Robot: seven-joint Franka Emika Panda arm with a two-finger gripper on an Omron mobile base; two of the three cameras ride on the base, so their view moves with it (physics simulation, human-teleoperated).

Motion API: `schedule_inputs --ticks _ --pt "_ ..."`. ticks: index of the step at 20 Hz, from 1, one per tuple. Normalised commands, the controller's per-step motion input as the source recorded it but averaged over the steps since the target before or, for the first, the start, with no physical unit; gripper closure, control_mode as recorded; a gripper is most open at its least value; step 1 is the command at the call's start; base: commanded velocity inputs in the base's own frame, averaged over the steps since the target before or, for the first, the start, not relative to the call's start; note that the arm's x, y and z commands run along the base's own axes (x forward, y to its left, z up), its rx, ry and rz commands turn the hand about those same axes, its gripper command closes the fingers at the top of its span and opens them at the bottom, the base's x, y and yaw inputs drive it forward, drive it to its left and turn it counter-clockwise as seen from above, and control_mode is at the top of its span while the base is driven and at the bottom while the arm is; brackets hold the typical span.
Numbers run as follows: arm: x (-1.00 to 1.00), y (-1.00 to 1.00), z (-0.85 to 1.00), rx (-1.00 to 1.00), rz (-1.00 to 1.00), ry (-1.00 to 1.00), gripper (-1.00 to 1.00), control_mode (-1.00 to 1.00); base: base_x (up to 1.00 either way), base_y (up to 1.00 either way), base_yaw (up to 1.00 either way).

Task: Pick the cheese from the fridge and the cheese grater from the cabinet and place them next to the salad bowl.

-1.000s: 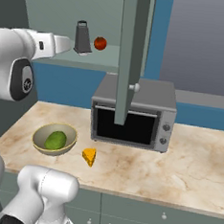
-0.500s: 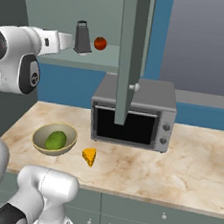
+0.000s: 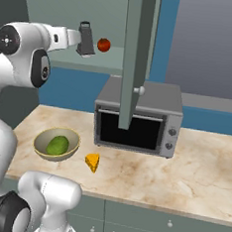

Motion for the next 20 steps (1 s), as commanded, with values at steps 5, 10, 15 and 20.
schedule_inputs --ticks 5,10,15,20 --pt "0.47 0.02 0.03 0.0 0.0 0.04 -1.0 -1.0 0.0 0.0 0.0" --pt "0.49 0.0 0.0 0.0 0.0 0.0 -1.0 -1.0 0.0 0.0 0.0" --pt "0.54 0.0 0.0 0.0 0.0 0.0 -1.0 -1.0 0.0 0.0 0.0" --pt "0.56 0.03 0.0 0.0 0.0 0.0 -1.0 -1.0 0.0 0.0 0.0"
